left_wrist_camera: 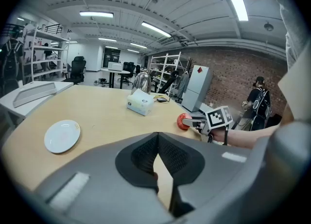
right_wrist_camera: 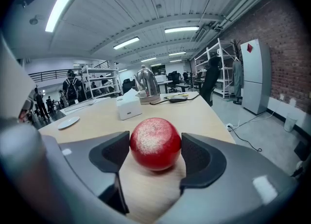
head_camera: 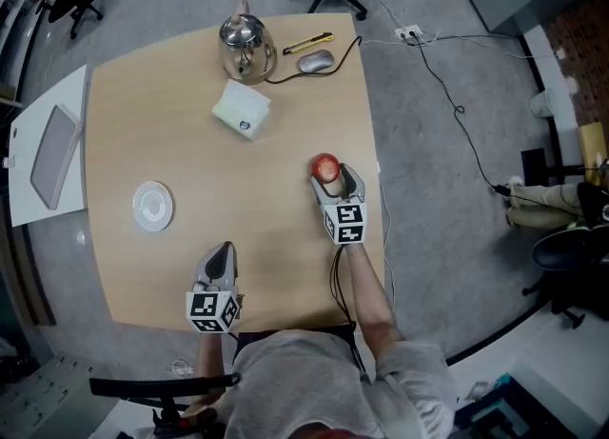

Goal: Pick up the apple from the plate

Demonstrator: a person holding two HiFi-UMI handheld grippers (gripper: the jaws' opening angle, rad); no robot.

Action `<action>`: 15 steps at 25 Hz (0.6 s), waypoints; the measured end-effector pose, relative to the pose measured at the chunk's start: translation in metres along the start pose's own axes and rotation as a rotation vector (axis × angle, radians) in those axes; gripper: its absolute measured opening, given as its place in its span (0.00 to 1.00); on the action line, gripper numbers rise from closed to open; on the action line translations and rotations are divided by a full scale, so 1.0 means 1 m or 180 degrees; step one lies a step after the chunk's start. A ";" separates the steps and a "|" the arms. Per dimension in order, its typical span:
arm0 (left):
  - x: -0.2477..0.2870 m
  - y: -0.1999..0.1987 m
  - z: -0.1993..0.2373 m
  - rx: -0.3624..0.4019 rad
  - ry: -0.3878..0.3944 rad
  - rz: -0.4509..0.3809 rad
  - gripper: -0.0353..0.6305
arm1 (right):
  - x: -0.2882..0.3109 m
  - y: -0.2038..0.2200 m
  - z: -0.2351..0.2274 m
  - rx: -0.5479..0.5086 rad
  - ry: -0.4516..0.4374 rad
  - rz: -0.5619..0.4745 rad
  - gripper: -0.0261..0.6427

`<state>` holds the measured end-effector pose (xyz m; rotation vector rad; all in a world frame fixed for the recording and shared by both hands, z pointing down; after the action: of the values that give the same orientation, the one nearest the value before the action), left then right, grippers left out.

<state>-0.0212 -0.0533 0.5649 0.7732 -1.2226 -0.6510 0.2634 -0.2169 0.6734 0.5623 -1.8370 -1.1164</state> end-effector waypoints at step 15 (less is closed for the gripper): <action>-0.009 -0.002 0.000 0.0004 -0.0002 -0.0062 0.08 | -0.004 -0.002 -0.001 0.0061 0.0056 -0.0103 0.57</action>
<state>-0.0238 -0.0470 0.5582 0.7868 -1.2174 -0.6665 0.2663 -0.2157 0.6697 0.6131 -1.8311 -1.1130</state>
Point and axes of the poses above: the fingertips, and each gripper's own axes: x forward along the fingers, z to its left, y out of its underside, the point moved 7 cm from there along -x, backward along the fingers, and after that the axes turned 6 degrees about -y, right-handed, at the moved point
